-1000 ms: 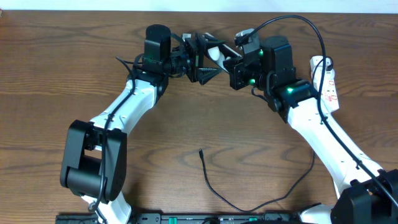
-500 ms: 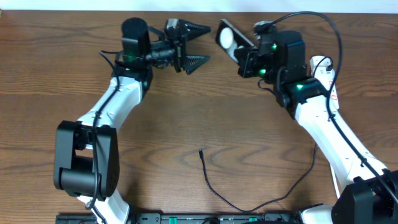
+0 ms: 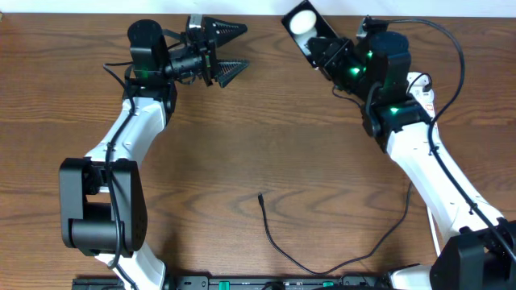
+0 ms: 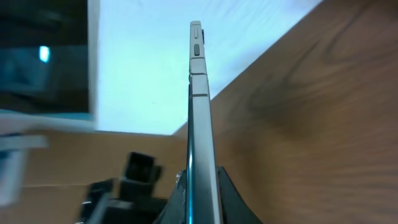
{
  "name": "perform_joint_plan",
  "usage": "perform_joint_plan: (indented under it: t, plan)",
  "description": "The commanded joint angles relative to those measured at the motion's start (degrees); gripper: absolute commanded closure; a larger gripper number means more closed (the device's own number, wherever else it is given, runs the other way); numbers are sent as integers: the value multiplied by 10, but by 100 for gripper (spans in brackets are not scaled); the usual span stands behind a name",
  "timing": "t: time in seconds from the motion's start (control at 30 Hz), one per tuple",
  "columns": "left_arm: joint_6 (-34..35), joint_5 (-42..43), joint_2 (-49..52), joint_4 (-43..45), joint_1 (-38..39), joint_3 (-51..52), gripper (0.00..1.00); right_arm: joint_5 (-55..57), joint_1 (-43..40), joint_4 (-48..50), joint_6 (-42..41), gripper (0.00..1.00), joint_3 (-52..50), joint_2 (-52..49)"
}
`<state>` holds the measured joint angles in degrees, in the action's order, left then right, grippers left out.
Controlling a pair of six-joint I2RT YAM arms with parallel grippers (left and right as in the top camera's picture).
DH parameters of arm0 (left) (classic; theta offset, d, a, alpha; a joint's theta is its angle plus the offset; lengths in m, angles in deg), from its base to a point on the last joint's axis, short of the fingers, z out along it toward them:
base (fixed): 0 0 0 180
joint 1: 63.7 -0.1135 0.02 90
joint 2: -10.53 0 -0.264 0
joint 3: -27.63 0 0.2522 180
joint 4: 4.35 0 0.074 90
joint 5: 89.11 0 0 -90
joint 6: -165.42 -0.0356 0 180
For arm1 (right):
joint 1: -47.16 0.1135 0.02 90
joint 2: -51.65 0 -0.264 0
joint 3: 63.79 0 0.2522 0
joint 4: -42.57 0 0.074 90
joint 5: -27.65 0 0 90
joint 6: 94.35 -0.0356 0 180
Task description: Plug charger to phone and switch on socket
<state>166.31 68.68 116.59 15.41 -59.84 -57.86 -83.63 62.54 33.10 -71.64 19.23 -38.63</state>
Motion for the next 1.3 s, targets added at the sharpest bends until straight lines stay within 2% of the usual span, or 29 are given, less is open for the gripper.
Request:
perform_joint_plan:
  t: [0.0, 0.13, 0.23, 1.03, 1.1, 1.13, 1.2, 1.27]
  plan:
    - [-26, -21, -16, 4, -1, -15, 10, -18, 21, 13, -129, 99, 11, 3]
    - [-26, -44, -16, 4, 0, -15, 11, -18, 45, 12, -204, 99, 11, 3]
    - [-25, -54, -16, 4, 0, -15, 10, -17, 58, 21, -221, 99, 11, 3]
    - [-10, -150, -16, 4, 39, -15, 12, 2, 117, 41, -259, 98, 11, 3]
    - [-10, -155, -16, 4, 39, -15, 21, 2, 117, 40, -259, 99, 11, 3]
    - [-8, -157, -16, 4, 40, -15, 30, 2, 117, 41, -259, 98, 11, 3]
    - [-6, -160, -16, 4, 40, -15, 41, 2, 117, 40, -259, 99, 11, 3]
    - [-6, -160, -16, 4, 42, -15, 47, 3, 117, 40, -259, 98, 11, 3]
